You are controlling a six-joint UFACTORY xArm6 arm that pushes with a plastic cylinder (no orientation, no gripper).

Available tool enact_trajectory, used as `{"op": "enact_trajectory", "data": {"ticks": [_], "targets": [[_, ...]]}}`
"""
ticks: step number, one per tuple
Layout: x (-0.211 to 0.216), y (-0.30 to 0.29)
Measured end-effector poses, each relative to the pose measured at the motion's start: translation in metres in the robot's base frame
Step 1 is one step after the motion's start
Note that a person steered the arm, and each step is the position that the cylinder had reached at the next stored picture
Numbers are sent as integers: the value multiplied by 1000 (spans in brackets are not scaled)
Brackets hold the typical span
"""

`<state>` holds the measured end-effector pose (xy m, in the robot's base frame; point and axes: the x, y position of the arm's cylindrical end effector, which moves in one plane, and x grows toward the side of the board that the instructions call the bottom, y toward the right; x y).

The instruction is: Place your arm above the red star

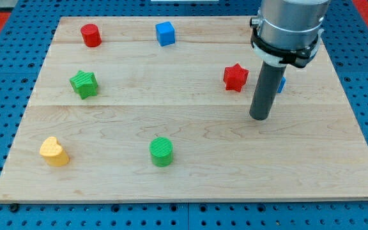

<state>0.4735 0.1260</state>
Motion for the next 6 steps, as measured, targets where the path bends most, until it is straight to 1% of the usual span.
{"op": "enact_trajectory", "data": {"ticks": [1,3,5,6], "targets": [[13,0],[21,-38],[-35,-85],[-57,-130]]}}
